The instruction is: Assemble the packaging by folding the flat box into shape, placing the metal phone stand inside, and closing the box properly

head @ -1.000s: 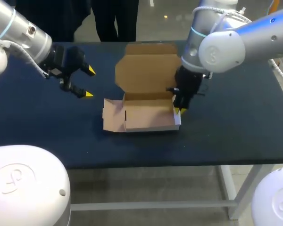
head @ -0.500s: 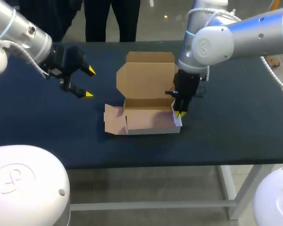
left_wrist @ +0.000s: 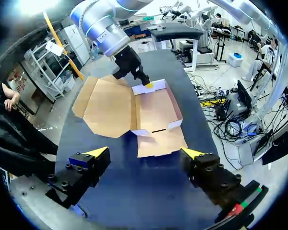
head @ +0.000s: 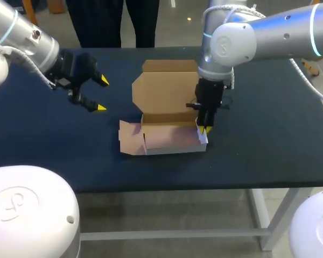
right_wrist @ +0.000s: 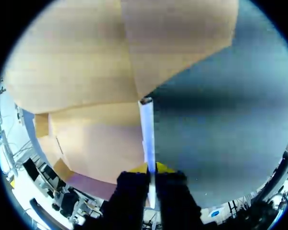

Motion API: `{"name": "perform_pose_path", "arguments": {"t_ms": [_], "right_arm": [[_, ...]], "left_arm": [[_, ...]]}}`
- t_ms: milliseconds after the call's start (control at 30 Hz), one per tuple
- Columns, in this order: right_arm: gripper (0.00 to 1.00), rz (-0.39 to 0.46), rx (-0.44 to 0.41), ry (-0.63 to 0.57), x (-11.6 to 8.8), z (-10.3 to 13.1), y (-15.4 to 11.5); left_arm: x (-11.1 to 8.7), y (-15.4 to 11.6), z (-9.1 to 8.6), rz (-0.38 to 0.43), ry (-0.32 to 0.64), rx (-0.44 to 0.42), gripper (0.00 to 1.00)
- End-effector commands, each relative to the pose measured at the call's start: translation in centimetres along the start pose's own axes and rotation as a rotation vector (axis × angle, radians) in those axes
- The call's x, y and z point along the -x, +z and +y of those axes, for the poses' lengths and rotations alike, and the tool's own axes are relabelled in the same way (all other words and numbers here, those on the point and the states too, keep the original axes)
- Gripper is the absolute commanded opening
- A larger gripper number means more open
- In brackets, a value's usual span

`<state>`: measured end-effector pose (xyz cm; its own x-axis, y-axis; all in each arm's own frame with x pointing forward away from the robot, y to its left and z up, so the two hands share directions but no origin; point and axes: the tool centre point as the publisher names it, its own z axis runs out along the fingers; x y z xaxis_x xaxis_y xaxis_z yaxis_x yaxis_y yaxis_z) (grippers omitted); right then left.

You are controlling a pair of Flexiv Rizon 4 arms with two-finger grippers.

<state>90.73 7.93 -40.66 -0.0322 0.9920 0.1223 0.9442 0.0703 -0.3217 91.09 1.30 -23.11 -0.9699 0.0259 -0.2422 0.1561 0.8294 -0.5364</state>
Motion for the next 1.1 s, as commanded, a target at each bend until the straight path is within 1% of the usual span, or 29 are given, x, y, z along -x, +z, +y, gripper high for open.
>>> {"name": "perform_pose_path", "arguments": {"t_ms": [33,100,200,300,467,533,733,1000,1100], "right_arm": [[0.0,-0.029,0.013,0.017,-0.02,0.68,1.09],[0.0,-0.034,0.022,0.02,-0.07,0.65,1.16],[0.06,-0.044,0.041,0.029,-0.1,0.53,1.21],[0.08,-0.052,0.057,0.036,-0.18,0.38,1.31],[0.09,-0.057,0.083,0.045,-0.2,0.29,1.46],[0.11,-0.061,0.09,0.047,-0.19,0.25,1.55],[0.12,-0.057,0.126,0.05,-0.13,0.23,1.61],[0.16,-0.055,0.15,0.062,-0.06,0.3,1.85],[0.15,-0.05,0.168,0.071,-0.03,0.35,1.91]], "left_arm": [[0.01,-0.11,-0.05,0.003,-0.001,0.005,1.0],[0.01,-0.11,-0.05,0.003,-0.001,0.005,1.0],[0.01,-0.11,-0.05,0.003,-0.001,0.005,1.0],[0.01,-0.11,-0.05,0.003,-0.001,0.005,1.0],[0.01,-0.11,-0.05,0.003,-0.001,0.005,1.0],[0.01,-0.11,-0.05,0.003,-0.001,0.005,1.0],[0.01,-0.11,-0.05,0.003,-0.001,0.005,1.0],[0.01,-0.11,-0.05,0.003,-0.001,0.005,1.0],[0.01,-0.11,-0.05,0.003,-0.001,0.005,1.0]]}}
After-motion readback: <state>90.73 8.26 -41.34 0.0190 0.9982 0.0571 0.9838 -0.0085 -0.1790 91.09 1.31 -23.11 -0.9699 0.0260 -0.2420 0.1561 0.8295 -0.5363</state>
